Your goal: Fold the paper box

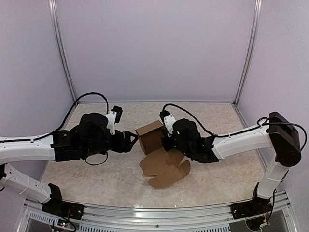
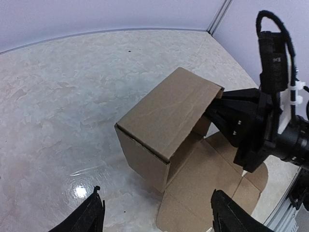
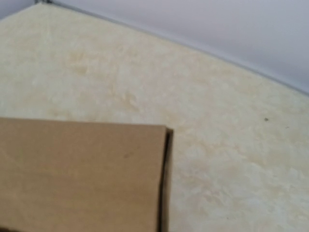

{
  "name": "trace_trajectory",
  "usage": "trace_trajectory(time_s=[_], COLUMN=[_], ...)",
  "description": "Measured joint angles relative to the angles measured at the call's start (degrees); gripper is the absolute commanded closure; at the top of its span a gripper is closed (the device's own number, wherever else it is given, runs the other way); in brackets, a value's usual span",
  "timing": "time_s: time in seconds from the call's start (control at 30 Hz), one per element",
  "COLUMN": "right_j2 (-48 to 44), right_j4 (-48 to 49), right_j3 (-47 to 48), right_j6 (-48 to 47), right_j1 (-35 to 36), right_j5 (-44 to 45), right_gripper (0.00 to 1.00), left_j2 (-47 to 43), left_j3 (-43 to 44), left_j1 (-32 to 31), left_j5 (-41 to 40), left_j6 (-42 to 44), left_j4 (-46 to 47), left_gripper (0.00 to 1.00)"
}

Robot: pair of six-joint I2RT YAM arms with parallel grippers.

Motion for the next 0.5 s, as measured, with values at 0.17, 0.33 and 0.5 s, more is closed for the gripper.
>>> trace_trajectory(time_s=[0.17,0.33,0.5], right_j2=[2.75,7.19,10.78], right_j4=[11.61,21.38,30.51], right_j3=[-5.7,-7.39,-9.2], right_j6=[-5.95,-8.96,-10.25], right_j1=[-1.81,-2.29,-2.58], right_j5=[-9.68,-19.5,-25.55], right_gripper=[1.0,1.0,1.0], left_j2=[-6.58,-7.1,-3.82], left_j3=[-1.75,-1.81,-1.84], left_j1=[2.47,6.43,8.5], left_j5=[4.24,9.31,14.4], left_j6=[2.51,4.46,6.19], left_j4=[0.83,3.02,6.03], left_gripper=[0.3,0.39,0.71])
